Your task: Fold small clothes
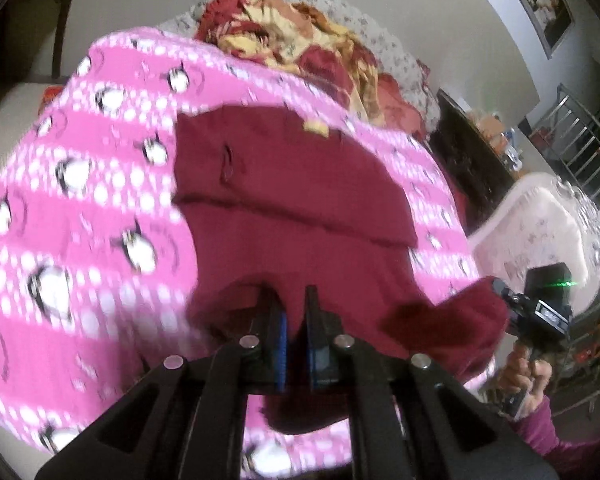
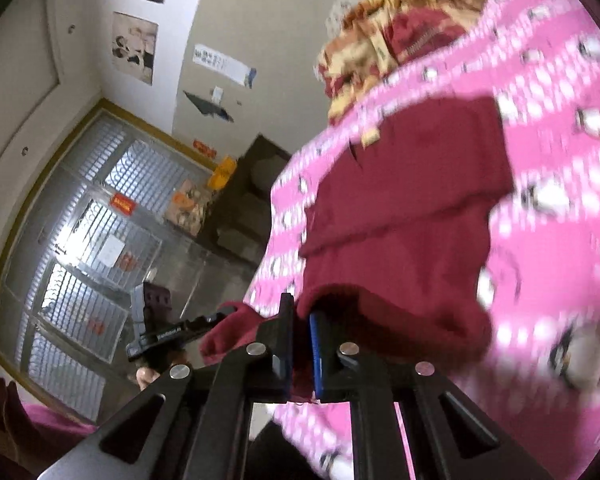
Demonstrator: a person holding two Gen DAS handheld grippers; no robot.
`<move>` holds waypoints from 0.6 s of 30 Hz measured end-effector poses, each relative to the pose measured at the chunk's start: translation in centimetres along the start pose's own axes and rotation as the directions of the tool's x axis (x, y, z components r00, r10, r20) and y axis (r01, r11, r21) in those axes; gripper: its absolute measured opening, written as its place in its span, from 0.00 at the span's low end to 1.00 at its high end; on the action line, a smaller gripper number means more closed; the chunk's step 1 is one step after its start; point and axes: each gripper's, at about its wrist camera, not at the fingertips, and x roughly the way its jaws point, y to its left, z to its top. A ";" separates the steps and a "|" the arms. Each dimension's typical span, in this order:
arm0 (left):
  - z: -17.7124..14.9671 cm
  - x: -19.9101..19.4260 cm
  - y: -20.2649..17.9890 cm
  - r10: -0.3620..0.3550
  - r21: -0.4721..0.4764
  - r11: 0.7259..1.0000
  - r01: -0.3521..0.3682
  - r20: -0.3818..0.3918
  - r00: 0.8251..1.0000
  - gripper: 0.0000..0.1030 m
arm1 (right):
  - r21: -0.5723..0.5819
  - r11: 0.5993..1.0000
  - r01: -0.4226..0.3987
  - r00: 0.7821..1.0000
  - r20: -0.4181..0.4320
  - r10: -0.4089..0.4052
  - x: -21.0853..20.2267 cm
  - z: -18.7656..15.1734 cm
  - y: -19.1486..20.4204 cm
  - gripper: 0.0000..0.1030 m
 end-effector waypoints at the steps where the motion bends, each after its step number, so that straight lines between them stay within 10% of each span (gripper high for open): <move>1: 0.8 0.2 0.1 0.001 -0.004 1.000 -0.001 0.008 1.000 0.07 | -0.002 1.000 -0.001 1.000 0.012 0.001 0.0 0.7 0.0 0.08; 18: 14.9 10.8 1.2 0.130 -0.008 0.992 -0.129 0.047 0.990 0.07 | 0.091 0.988 0.127 0.987 0.088 -0.135 8.2 14.6 -7.0 0.07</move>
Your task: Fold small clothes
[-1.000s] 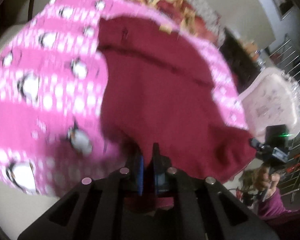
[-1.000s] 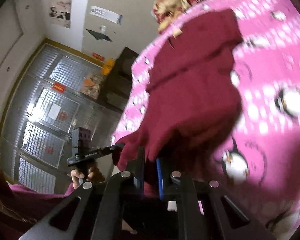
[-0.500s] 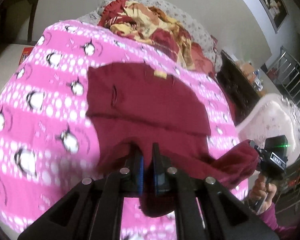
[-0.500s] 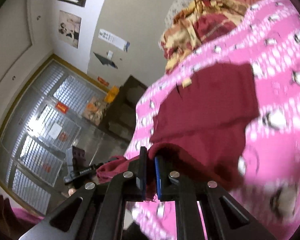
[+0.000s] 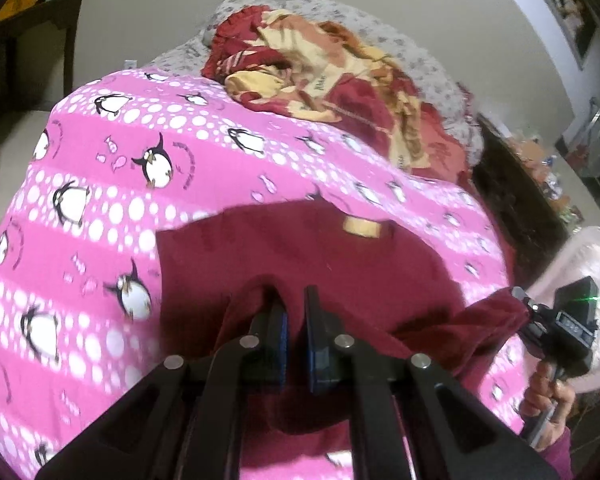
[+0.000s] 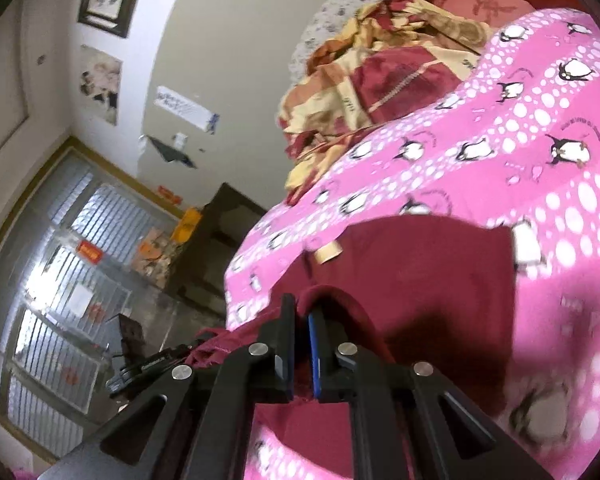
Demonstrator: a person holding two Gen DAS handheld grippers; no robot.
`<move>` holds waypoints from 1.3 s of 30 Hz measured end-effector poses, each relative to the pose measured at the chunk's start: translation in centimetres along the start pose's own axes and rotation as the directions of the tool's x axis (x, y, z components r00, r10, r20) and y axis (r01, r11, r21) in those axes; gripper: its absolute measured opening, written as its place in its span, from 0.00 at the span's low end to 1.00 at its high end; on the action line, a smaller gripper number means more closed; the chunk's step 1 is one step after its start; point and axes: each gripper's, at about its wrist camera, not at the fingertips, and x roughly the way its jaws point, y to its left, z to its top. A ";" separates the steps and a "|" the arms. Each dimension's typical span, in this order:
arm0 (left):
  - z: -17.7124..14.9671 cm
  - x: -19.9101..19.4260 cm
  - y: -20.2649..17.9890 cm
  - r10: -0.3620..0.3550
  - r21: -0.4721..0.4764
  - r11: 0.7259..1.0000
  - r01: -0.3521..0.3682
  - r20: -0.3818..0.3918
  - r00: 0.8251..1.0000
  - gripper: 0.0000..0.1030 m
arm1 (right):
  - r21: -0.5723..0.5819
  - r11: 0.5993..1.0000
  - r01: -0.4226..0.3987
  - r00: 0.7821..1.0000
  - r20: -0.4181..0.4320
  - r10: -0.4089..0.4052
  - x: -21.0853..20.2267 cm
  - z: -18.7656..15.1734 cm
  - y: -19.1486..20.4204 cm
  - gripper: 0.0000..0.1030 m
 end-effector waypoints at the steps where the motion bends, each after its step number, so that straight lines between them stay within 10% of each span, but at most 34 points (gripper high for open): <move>1: 0.7 1.1 0.3 0.022 -0.005 1.000 -0.022 -0.003 1.000 0.07 | 0.015 1.000 0.008 1.000 -0.002 -0.008 0.7 0.6 -0.7 0.07; 7: 2.6 6.0 2.5 0.051 -0.066 0.996 -0.055 -0.054 0.997 0.08 | 0.080 0.993 0.081 0.996 -0.043 -0.078 4.8 2.9 -4.6 0.10; 9: 2.8 6.7 3.1 0.020 -0.096 0.995 -0.028 -0.077 0.997 0.13 | 0.079 0.990 0.119 0.993 -0.027 -0.117 4.4 3.3 -4.9 0.32; 11: 2.8 6.3 3.7 -0.029 -0.127 0.992 0.019 -0.077 0.997 0.34 | 0.065 0.992 0.104 0.994 0.034 -0.106 2.6 3.3 -4.3 0.58; 13: 2.7 5.0 4.2 -0.048 -0.163 0.986 0.042 -0.033 0.998 0.73 | 0.017 0.993 0.113 0.993 0.040 -0.114 1.4 3.2 -3.3 0.58; 21: 2.4 5.4 2.8 0.025 -0.106 0.994 -0.031 -0.054 0.998 0.74 | -0.274 0.945 0.178 0.965 -0.138 -0.222 6.2 0.3 1.5 0.51; 28: 1.7 11.1 3.3 0.271 0.011 0.962 -0.272 -0.126 0.954 0.74 | -0.245 0.884 0.399 0.910 -0.016 -0.415 10.8 3.9 -2.3 0.50; 39: -0.7 4.3 3.8 0.119 0.068 0.991 -0.112 -0.109 0.987 0.74 | -0.174 0.943 0.285 0.943 -0.123 -0.308 5.8 1.8 -0.8 0.60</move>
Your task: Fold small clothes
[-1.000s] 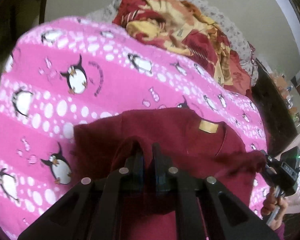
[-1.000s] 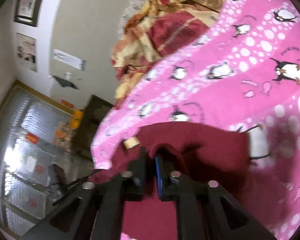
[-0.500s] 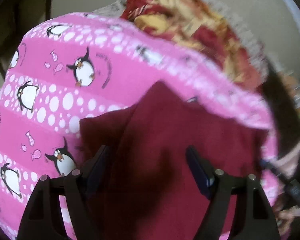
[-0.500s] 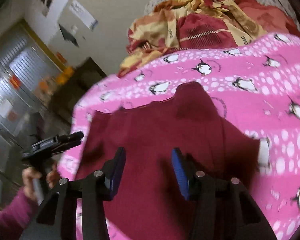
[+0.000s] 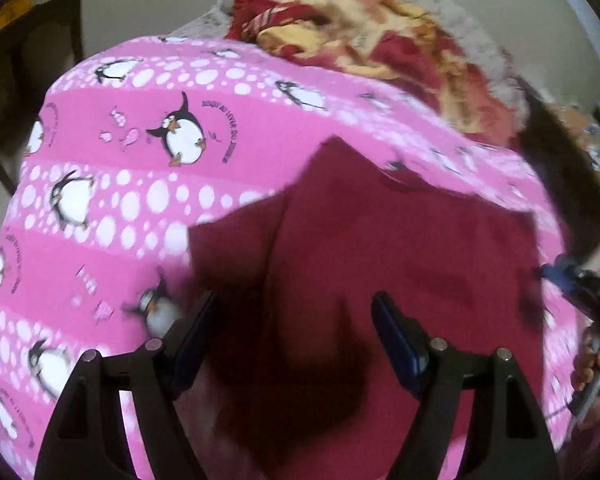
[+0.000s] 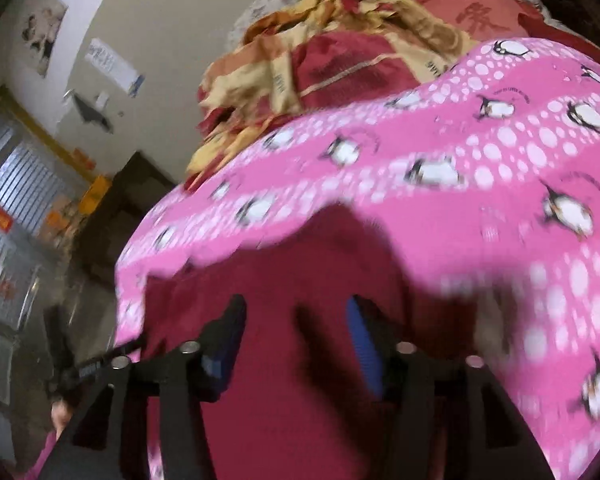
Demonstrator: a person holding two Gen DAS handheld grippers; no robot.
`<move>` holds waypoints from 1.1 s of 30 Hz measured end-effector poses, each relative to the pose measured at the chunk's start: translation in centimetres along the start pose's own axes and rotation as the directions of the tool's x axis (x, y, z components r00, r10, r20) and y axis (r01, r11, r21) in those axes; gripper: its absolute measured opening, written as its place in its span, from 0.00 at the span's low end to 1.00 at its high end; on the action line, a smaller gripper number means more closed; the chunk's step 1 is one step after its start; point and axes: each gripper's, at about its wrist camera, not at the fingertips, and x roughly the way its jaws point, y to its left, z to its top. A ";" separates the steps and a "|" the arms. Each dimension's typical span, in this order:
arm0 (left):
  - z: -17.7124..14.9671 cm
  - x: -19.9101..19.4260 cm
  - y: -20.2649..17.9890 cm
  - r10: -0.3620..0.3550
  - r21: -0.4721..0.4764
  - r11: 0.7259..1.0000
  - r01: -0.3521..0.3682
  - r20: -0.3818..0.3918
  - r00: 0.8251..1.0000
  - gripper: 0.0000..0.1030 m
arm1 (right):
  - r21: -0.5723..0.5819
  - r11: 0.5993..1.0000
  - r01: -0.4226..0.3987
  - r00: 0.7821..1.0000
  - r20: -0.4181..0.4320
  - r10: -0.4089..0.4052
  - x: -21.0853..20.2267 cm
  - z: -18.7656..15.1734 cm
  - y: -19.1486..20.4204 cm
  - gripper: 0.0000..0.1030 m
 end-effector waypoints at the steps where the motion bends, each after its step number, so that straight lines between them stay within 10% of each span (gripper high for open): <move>1: -1.1 -1.2 0.4 -0.016 0.014 1.000 0.016 -0.003 1.000 0.74 | -0.020 1.000 -0.008 1.000 -0.026 0.007 -0.8 -1.1 0.3 0.61; 10: -8.7 -3.0 2.7 -0.091 0.033 0.995 0.094 -0.090 0.992 0.75 | -0.012 0.998 0.054 0.994 -0.095 -0.055 -4.7 -9.7 -1.6 0.61; 20: -10.0 -1.0 1.2 -0.180 0.045 0.982 0.185 -0.095 0.979 0.73 | 0.019 0.998 0.059 0.994 -0.093 -0.057 -4.8 -11.8 -2.0 0.61; 22: -10.0 -0.4 0.8 -0.181 0.050 0.981 0.188 -0.113 0.977 0.36 | 0.014 0.998 0.056 0.994 -0.093 -0.055 -4.3 -11.8 -1.8 0.61; 25: -10.0 -0.3 0.0 -0.145 0.083 0.984 0.155 -0.119 0.982 0.28 | 0.016 0.998 0.056 0.993 -0.104 -0.054 -3.1 -12.0 -1.7 0.57; 28: -9.9 -1.5 0.1 -0.146 0.084 0.984 0.156 -0.114 0.983 0.20 | -0.068 0.989 0.128 0.984 -0.115 -0.135 -2.2 -12.1 -1.1 0.19; 33: -10.4 -4.9 1.6 -0.103 0.120 0.987 0.110 -0.058 0.993 0.09 | -0.102 0.991 0.092 0.991 -0.091 -0.101 -5.3 -11.8 -0.5 0.13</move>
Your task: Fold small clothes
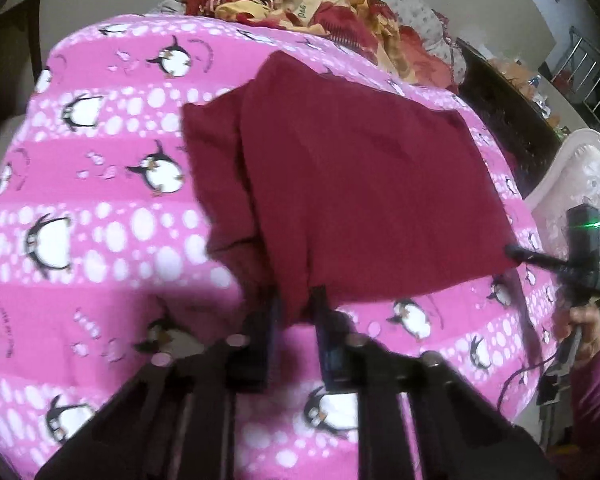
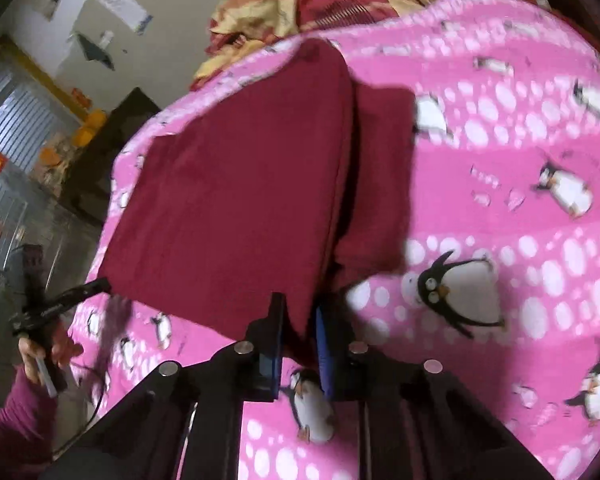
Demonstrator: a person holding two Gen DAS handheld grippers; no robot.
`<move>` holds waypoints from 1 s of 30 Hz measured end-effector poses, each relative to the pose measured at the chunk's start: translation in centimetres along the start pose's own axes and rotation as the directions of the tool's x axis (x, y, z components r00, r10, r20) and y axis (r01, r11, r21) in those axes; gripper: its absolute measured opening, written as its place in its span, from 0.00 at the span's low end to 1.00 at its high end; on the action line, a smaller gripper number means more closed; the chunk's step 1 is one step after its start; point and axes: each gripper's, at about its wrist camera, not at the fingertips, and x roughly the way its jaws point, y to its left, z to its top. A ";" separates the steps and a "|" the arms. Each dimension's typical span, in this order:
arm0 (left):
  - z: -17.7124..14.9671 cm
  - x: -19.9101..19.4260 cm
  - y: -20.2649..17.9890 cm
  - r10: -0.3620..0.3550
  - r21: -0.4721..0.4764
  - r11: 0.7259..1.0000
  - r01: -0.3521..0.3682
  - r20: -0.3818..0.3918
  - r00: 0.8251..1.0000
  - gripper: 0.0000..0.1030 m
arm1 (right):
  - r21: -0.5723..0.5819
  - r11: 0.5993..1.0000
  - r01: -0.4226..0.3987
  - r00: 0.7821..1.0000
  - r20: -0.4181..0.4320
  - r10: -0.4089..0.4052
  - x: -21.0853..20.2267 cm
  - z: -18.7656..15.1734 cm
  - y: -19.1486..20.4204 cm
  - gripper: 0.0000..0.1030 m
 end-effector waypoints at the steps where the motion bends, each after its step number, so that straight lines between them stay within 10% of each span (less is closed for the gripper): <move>1: -0.2 0.1 0.2 0.004 -0.003 1.000 -0.004 -0.002 1.000 0.09 | -0.009 1.000 0.005 1.000 0.006 -0.005 -0.6 0.0 0.0 0.13; 12: -1.9 1.0 0.3 0.027 -0.064 0.998 -0.028 -0.020 0.999 0.12 | 0.048 0.997 0.058 0.998 -0.001 -0.058 -2.2 -0.5 -1.3 0.14; 17: -0.3 -0.4 0.3 0.083 -0.081 0.994 -0.080 0.033 0.996 0.39 | -0.016 0.998 0.069 0.997 0.040 -0.068 -2.4 1.9 1.4 0.34; 22: 3.4 0.8 -0.6 0.167 -0.087 0.983 -0.161 0.066 0.984 0.56 | -0.046 0.995 0.085 0.994 0.067 -0.082 1.1 5.9 3.2 0.35; 30: 8.6 5.7 -0.3 0.302 -0.105 0.950 -0.295 0.061 0.951 0.61 | -0.039 0.981 0.190 0.975 0.125 -0.184 5.9 12.4 2.7 0.35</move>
